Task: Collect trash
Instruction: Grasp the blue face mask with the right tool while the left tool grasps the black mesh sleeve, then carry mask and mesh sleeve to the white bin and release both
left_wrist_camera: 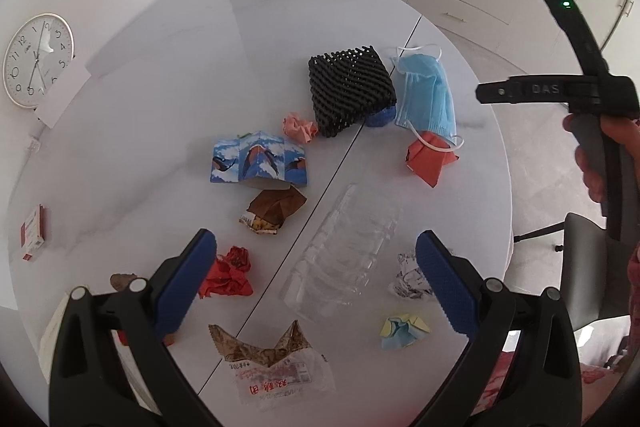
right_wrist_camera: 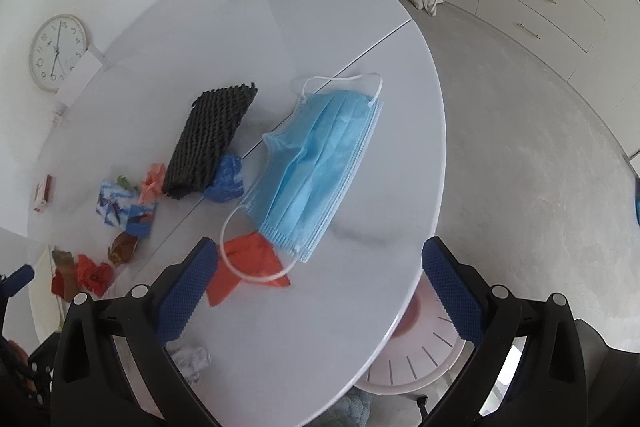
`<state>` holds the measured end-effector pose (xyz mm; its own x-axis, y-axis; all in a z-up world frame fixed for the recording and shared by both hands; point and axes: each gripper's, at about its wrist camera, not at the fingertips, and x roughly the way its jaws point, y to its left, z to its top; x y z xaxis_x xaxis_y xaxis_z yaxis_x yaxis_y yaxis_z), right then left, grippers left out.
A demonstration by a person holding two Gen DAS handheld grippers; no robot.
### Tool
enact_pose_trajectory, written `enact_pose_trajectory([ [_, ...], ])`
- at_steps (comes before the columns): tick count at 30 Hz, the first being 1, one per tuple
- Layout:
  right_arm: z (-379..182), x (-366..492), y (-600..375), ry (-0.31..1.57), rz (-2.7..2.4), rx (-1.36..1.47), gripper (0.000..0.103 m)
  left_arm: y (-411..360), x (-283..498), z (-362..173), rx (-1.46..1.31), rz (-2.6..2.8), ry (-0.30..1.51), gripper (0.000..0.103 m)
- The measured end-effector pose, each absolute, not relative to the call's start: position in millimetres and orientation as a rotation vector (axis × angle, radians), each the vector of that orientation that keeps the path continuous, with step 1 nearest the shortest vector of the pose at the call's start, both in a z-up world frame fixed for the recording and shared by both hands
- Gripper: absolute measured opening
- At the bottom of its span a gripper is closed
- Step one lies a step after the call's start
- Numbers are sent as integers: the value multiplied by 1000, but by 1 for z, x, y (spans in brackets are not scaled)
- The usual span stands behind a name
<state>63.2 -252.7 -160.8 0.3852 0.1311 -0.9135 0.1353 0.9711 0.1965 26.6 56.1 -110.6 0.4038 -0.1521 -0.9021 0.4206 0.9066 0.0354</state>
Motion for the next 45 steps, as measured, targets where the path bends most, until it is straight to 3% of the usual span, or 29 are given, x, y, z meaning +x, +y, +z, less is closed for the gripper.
enact_pose_trajectory([
  [7,-207,126,-250,1227,-54,323,78,35,69,-116,274,-408,1083,96],
  [10,-218,136,-248,1244,-35,345,52,23,86,-120,291,-404,1077,96],
  [12,-220,137,-251,1237,-20,367,26,14,98,-122,278,-403,1078,96],
  [15,-219,133,-263,1205,3,404,15,-1,115,-122,242,-401,1081,96],
  [20,-198,117,-295,1131,31,465,13,-39,145,-124,198,-393,1089,96],
  [26,-166,92,-337,1050,43,491,13,-100,190,-163,274,-305,1179,94],
  [32,-146,74,-367,982,90,522,13,-120,216,-213,360,-190,1302,59],
  [34,-144,70,-371,970,98,529,13,-115,223,-221,328,-163,1343,41],
  [36,-142,64,-380,961,104,547,13,-108,228,-220,262,-160,1354,30],
  [37,-142,60,-385,957,107,558,13,-105,230,-217,238,-162,1350,19],
  [39,-142,52,-393,950,107,571,13,-100,233,-212,207,-166,1348,13],
  [45,-150,23,-413,947,97,619,13,-90,232,-176,193,-172,1244,12],
])
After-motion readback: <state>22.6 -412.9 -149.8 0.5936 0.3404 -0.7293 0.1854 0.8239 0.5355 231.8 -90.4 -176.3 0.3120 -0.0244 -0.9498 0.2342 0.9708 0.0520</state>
